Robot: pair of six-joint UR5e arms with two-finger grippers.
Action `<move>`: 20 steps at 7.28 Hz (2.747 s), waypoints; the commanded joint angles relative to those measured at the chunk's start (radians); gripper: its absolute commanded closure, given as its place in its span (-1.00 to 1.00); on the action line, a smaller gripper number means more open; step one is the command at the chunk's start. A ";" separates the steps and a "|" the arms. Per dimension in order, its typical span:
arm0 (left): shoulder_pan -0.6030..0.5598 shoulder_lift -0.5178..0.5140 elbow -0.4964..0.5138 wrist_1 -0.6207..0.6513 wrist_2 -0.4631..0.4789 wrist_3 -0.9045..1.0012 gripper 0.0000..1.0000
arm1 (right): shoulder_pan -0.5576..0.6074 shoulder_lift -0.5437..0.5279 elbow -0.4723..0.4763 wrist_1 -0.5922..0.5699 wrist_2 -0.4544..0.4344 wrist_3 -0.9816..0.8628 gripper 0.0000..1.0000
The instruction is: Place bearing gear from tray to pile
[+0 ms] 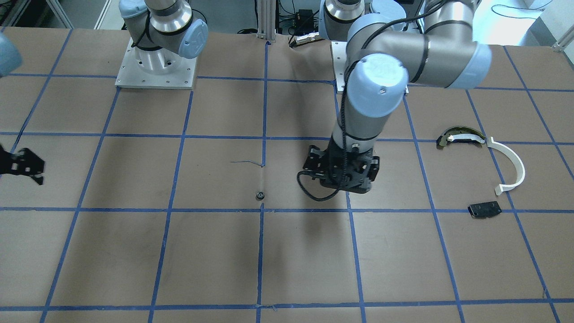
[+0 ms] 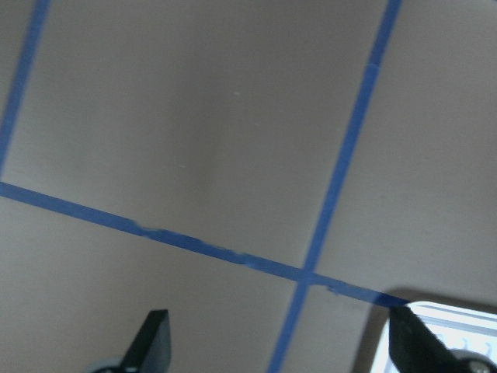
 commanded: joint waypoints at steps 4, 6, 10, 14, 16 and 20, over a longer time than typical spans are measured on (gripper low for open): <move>-0.126 -0.168 -0.005 0.176 -0.017 -0.052 -1.00 | -0.186 0.272 -0.196 -0.006 -0.007 -0.285 -1.00; -0.129 -0.167 -0.026 0.167 -0.054 -0.040 -1.00 | -0.201 0.274 -0.193 -0.007 -0.013 -0.265 -0.92; -0.129 -0.178 -0.028 0.162 -0.049 -0.035 -0.56 | -0.201 0.286 -0.190 -0.006 -0.012 -0.234 0.13; -0.131 -0.185 -0.028 0.161 -0.049 -0.028 0.20 | -0.201 0.268 -0.195 0.022 -0.042 -0.233 1.00; -0.131 -0.184 -0.028 0.151 -0.048 -0.002 1.00 | -0.189 0.161 -0.204 0.165 -0.047 -0.187 1.00; -0.065 -0.114 0.019 0.036 -0.011 0.008 1.00 | -0.029 -0.169 -0.193 0.509 -0.094 0.153 0.97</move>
